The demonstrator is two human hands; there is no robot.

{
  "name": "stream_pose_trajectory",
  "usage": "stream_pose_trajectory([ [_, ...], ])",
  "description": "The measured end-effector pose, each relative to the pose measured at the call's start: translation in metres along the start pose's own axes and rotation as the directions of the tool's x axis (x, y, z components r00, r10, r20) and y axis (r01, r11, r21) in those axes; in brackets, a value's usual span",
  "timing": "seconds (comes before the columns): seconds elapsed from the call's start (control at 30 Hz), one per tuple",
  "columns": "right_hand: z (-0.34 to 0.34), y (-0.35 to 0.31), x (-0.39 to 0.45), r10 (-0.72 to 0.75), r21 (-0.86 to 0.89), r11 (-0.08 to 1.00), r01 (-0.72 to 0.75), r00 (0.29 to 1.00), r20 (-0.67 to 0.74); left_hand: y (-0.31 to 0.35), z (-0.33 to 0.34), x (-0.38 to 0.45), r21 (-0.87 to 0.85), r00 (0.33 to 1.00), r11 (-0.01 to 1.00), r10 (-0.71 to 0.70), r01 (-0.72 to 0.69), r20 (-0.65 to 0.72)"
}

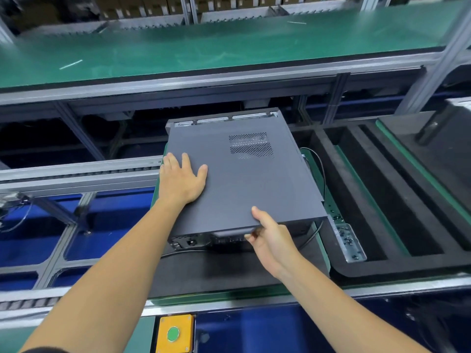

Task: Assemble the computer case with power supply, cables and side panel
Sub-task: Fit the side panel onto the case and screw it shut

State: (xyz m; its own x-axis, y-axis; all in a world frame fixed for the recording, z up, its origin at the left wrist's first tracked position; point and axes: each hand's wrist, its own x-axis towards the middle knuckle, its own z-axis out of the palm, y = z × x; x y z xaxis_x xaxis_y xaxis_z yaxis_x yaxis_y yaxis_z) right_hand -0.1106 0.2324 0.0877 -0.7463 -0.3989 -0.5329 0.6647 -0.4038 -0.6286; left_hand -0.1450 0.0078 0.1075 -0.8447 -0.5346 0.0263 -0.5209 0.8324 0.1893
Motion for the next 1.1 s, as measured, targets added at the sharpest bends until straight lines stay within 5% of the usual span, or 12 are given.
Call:
stream_pose_trajectory([
  [0.2, 0.002, -0.008, 0.000, 0.081, -0.101, 0.991, -0.089, 0.993, -0.080, 0.000, 0.003, 0.004, 0.009, 1.000, 1.000, -0.022, 0.022, -0.003],
  [0.4, 0.002, -0.023, 0.006, 0.184, -0.139, 0.974, -0.182, 0.983, 0.002, -0.002, 0.004, 0.011, 0.025, 0.999, 0.999, -0.039, 0.039, -0.019],
  [0.5, -0.008, -0.028, -0.008, 0.266, -0.397, 0.887, -0.235, 0.964, 0.024, -0.004, 0.003, 0.015, 0.012, 1.000, 1.000, -0.022, 0.022, -0.013],
  [0.57, -0.016, -0.041, -0.021, 0.228, -0.692, 0.712, -0.120, 0.971, 0.066, -0.005, 0.003, 0.019, 0.023, 1.000, 1.000, 0.005, -0.004, -0.022],
  [0.63, -0.023, -0.059, -0.024, -0.118, -0.877, 0.440, 0.192, 0.981, 0.156, -0.005, 0.002, 0.024, 0.018, 1.000, 1.000, 0.016, -0.016, -0.014],
  [0.7, -0.023, -0.085, -0.020, -0.552, -0.880, 0.097, 0.466, 0.761, 0.342, -0.004, 0.002, 0.027, 0.012, 1.000, 1.000, 0.008, -0.008, -0.003],
  [0.73, -0.019, -0.098, -0.015, -0.583, -0.842, -0.050, 0.538, 0.668, 0.462, -0.003, 0.001, 0.028, 0.010, 1.000, 1.000, 0.004, -0.004, -0.008],
  [0.8, -0.012, -0.111, 0.001, -0.314, -0.786, -0.296, 0.543, 0.722, 0.617, -0.002, 0.000, 0.029, 0.000, 1.000, 1.000, 0.006, -0.006, -0.005],
  [0.9, -0.012, -0.107, 0.026, -0.002, -0.638, -0.620, 0.456, 0.813, 0.582, -0.004, -0.003, 0.027, -0.093, 1.000, 0.996, -0.002, 0.000, -0.021],
  [1.0, -0.024, -0.105, 0.042, -0.017, -0.618, -0.688, 0.380, 0.843, 0.538, -0.008, -0.007, 0.025, -0.330, 0.981, 0.934, -0.174, 0.135, -0.090],
  [1.1, -0.035, -0.109, 0.044, -0.093, -0.695, -0.667, 0.268, 0.896, 0.435, -0.009, -0.007, 0.025, -0.374, 0.966, 0.901, -0.253, 0.219, -0.045],
])
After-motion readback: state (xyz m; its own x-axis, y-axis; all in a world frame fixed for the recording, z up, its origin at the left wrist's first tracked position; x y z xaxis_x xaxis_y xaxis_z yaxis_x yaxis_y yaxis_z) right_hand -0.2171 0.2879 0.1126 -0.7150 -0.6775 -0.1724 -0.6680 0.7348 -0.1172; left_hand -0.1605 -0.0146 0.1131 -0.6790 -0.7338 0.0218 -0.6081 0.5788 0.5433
